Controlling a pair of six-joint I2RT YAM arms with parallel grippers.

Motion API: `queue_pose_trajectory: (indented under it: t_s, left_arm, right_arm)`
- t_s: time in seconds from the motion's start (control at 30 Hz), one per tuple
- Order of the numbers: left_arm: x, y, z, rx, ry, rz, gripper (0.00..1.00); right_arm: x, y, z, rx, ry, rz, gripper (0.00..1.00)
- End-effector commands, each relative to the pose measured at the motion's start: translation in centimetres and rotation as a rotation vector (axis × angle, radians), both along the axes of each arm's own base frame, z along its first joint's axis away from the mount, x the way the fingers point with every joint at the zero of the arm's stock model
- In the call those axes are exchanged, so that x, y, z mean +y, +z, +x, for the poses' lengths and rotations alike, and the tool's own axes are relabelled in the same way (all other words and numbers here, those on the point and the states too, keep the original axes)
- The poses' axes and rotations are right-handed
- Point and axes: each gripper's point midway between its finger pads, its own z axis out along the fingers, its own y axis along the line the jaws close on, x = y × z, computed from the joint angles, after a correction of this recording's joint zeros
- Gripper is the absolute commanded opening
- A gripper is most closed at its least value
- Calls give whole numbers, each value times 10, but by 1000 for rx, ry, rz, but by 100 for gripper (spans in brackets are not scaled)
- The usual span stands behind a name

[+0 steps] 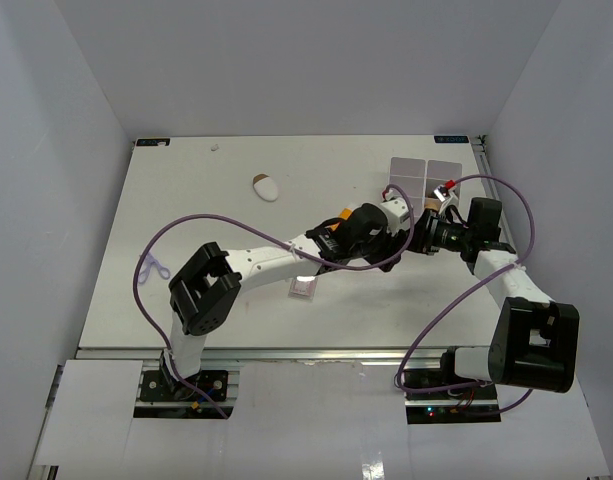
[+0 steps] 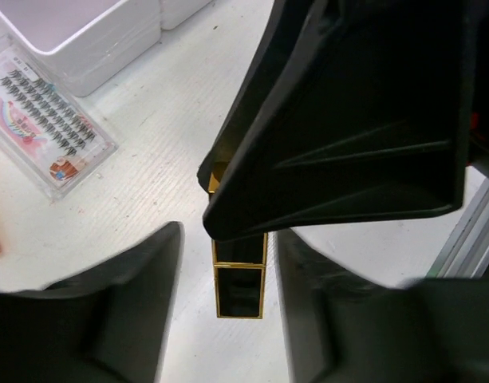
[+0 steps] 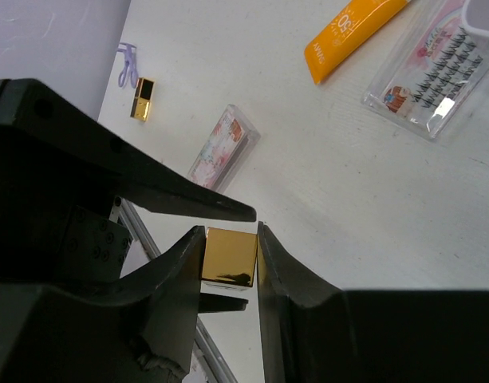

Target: Organize the makeup

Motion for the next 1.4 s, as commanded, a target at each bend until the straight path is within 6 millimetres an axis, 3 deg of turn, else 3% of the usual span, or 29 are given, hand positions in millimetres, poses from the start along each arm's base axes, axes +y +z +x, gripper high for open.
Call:
queue_pose_trajectory:
  t_s: [0.0, 0.07, 0.3, 0.43, 0.53, 0.7, 0.87, 1.03, 1.2, 1.37]
  left_arm:
    - [-1, 13, 4, -16, 27, -18, 89]
    - [0, 13, 3, -15, 27, -19, 96]
    - [5, 27, -4, -20, 7, -40, 98]
    - [26, 42, -15, -31, 7, -43, 98]
    - [50, 51, -26, -46, 15, -38, 98]
    - [120, 59, -43, -96, 101, 1, 98]
    - [194, 54, -50, -135, 224, 57, 98]
    - [240, 51, -58, -181, 316, 54, 98]
    - [253, 63, -62, -198, 346, 12, 98]
    - [255, 69, -65, -201, 347, -9, 98]
  right_arm:
    - [2, 12, -1, -56, 40, 20, 9]
    - [2, 13, -1, -63, 42, 20, 9]
    - [-4, 13, 2, -73, 25, 1, 8]
    - [-11, 15, 8, -92, -2, -38, 8]
    - [-16, 19, 16, -128, -28, -77, 8]
    - [-32, 38, 45, -230, -100, -181, 8]
    - [-57, 69, 91, -344, -223, -303, 8]
    - [-79, 86, 130, -399, -363, -338, 8]
    - [-92, 92, 158, -428, -449, -337, 8]
    - [-108, 112, 179, -477, -530, -327, 8]
